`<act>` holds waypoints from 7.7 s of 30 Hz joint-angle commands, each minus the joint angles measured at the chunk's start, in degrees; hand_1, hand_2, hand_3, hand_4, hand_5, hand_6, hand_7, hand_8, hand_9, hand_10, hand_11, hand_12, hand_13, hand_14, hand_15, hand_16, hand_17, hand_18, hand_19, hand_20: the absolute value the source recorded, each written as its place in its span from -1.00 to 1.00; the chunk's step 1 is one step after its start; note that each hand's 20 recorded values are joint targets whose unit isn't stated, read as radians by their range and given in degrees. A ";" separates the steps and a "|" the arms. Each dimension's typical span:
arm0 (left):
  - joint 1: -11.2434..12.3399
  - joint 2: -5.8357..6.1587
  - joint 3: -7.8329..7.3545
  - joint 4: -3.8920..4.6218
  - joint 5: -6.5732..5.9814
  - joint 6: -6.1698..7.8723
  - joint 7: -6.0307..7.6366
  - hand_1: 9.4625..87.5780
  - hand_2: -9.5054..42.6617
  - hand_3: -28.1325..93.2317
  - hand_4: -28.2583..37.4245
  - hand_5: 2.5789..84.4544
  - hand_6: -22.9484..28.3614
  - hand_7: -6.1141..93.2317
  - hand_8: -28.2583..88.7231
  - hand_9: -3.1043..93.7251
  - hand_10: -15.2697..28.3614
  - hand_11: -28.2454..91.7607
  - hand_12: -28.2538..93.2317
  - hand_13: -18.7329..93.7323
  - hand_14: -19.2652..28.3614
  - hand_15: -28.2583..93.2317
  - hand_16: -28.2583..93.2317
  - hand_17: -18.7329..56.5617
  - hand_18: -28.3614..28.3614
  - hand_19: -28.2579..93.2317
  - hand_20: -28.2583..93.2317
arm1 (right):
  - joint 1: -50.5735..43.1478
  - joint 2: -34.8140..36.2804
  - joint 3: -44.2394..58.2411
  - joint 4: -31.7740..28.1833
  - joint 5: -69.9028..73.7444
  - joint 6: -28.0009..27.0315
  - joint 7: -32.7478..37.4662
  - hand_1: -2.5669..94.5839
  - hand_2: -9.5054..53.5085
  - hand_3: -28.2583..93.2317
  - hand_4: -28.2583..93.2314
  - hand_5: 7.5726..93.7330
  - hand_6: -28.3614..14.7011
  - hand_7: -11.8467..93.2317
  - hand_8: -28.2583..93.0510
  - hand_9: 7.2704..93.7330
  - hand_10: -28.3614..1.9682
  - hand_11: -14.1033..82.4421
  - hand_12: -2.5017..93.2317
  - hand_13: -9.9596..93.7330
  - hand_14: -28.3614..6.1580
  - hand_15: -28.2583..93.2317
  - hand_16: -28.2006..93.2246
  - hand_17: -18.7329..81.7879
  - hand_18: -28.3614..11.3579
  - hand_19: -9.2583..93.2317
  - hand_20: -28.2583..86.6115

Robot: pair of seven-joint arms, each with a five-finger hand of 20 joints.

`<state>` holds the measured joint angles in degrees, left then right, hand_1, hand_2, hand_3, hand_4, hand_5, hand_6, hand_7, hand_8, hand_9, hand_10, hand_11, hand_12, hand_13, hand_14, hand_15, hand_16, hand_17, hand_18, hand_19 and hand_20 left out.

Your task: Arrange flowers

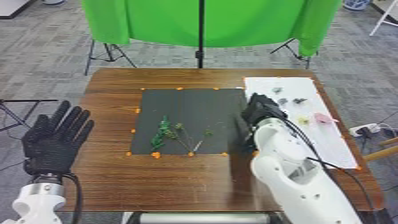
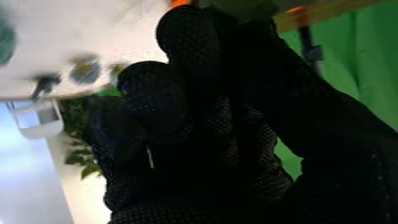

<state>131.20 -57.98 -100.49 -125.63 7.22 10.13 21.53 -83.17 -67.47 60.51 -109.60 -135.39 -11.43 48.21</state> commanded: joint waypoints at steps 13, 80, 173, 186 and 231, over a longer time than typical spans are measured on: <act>-0.62 1.07 0.60 0.72 -0.77 0.58 -1.00 -0.53 -0.29 0.79 -1.00 0.01 0.18 -0.71 -0.66 -0.14 0.33 -0.28 -0.37 -0.10 0.33 -0.26 -0.56 -0.62 0.44 -0.07 -0.33 | -6.46 -9.87 -1.58 -0.79 2.62 1.33 4.46 -0.26 -0.78 0.77 -0.82 0.55 -0.04 -0.36 -0.63 0.62 -0.42 0.07 -0.39 0.55 -0.28 0.60 -0.05 0.21 -0.90 1.00 0.35; -0.28 0.03 0.57 0.19 -0.37 2.34 -0.16 -0.54 -0.27 0.79 -1.00 0.03 0.20 -0.69 -0.67 -0.13 0.34 -0.26 -0.37 -0.09 0.33 -0.23 -0.56 -0.62 0.44 -0.05 -0.33 | -9.86 -1.83 15.22 -11.16 7.04 7.10 -4.08 -0.34 -0.62 0.76 -0.83 0.40 -0.04 -0.58 -0.68 0.55 -0.49 0.05 -0.40 0.43 -0.42 0.67 -0.02 0.12 -0.88 1.00 0.33; -0.15 0.50 0.61 -0.21 -1.46 4.12 2.07 -0.55 -0.28 0.79 -1.00 -0.04 0.18 -0.68 -0.67 -0.15 0.33 -0.26 -0.37 -0.10 0.33 -0.23 -0.56 -0.62 0.44 -0.05 -0.33 | 10.57 -21.63 -8.93 11.92 -9.94 -18.52 -29.31 0.09 -1.00 0.82 -1.00 0.14 0.19 -0.51 -0.73 0.12 -0.17 -0.45 -0.61 0.22 -0.12 0.37 -0.05 -0.06 -0.70 0.81 0.29; 1.63 -0.57 -1.43 -0.53 -1.33 3.73 2.00 -0.55 -0.29 0.79 -1.00 -0.04 0.19 -0.68 -0.67 -0.16 0.32 -0.25 -0.37 -0.10 0.33 -0.23 -0.56 -0.62 0.44 -0.05 -0.33 | 2.46 -0.60 16.54 -3.70 3.04 -20.10 -15.01 -0.03 -1.00 0.79 -1.00 -0.06 0.01 -0.63 -0.68 -0.16 -0.41 -0.59 -0.64 -0.05 -0.41 -0.01 -0.28 -0.22 -0.76 0.62 0.15; 1.77 -0.86 -0.96 -0.61 -1.74 4.10 2.29 -0.55 -0.28 0.78 -1.00 -0.02 0.20 -0.68 -0.67 -0.16 0.33 -0.25 -0.37 -0.11 0.33 -0.23 -0.56 -0.63 0.44 -0.05 -0.33 | 7.14 -6.41 5.02 2.10 -0.50 0.81 -24.92 0.30 -1.00 0.64 -1.00 0.62 0.25 -0.16 -0.49 0.77 0.10 -0.56 -0.17 0.52 0.19 0.04 0.14 -0.03 -0.62 0.77 0.23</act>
<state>132.26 -58.72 -101.83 -126.19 5.79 14.24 23.82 -89.44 -63.45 77.14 -111.06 -134.07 -10.14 31.94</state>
